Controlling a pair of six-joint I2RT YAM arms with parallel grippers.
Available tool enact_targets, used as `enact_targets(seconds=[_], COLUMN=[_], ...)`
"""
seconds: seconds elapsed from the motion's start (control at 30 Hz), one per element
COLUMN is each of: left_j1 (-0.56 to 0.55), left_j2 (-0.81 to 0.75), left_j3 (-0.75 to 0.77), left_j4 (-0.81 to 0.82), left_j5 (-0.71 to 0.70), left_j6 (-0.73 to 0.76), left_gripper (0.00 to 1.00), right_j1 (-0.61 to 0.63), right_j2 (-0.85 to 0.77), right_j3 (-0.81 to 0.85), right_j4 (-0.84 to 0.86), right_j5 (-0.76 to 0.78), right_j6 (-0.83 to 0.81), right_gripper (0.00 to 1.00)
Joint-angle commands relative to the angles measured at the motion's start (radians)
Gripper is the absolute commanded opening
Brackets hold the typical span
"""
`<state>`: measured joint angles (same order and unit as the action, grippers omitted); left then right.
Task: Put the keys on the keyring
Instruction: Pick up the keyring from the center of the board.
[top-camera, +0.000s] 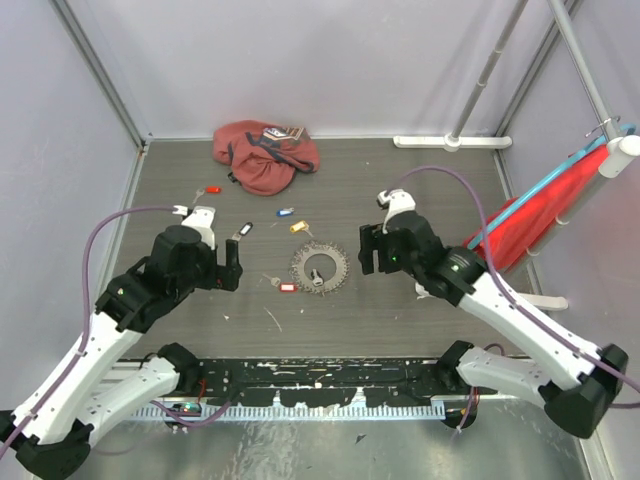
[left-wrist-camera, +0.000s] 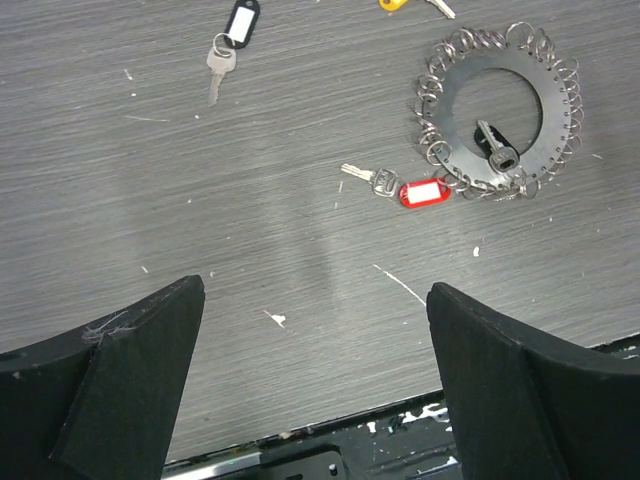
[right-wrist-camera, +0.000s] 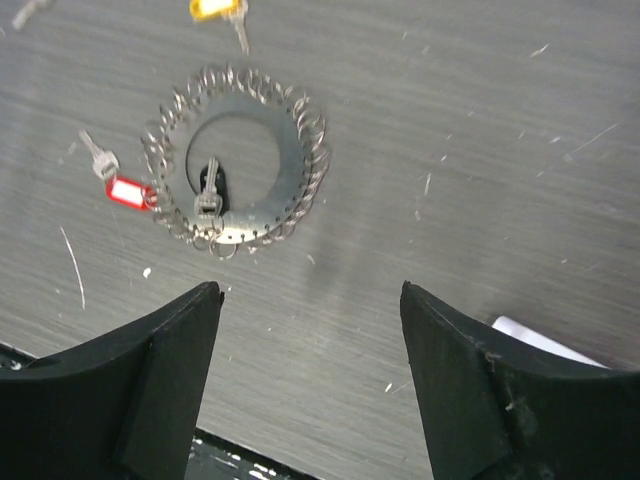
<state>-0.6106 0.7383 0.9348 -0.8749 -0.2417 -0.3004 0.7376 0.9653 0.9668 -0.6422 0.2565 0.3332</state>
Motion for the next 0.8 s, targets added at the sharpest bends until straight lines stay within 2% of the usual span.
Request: enact_targets(seconds=[0.0,0.27,0.57,0.77], left_j1=[0.001,0.001,0.002,0.002], left_j2=[0.01,0.011,0.036,0.029], left_j3=[0.011,-0.005,-0.021,-0.028], left_j4=[0.041,0.008,0.03,0.037], left_j5=[0.06,0.091,0.136,0.134], left_j6=[0.01,0.061,0.079,0.077], left_gripper=[0.99,0.98,0.97,0.96], right_j1=[0.0,-0.011,-0.02,-0.046], right_j2=[0.112,0.331,0.493,0.573], right_j3=[0.029,0.007,0.001,0.051], right_j4=[0.024,0.186,0.272,0.299], right_j5=[-0.098,-0.19,-0.112,-0.203], right_j6=[0.043,0.077,0.069,0.009], right_gripper=[0.76,0.61,0.56,0.52])
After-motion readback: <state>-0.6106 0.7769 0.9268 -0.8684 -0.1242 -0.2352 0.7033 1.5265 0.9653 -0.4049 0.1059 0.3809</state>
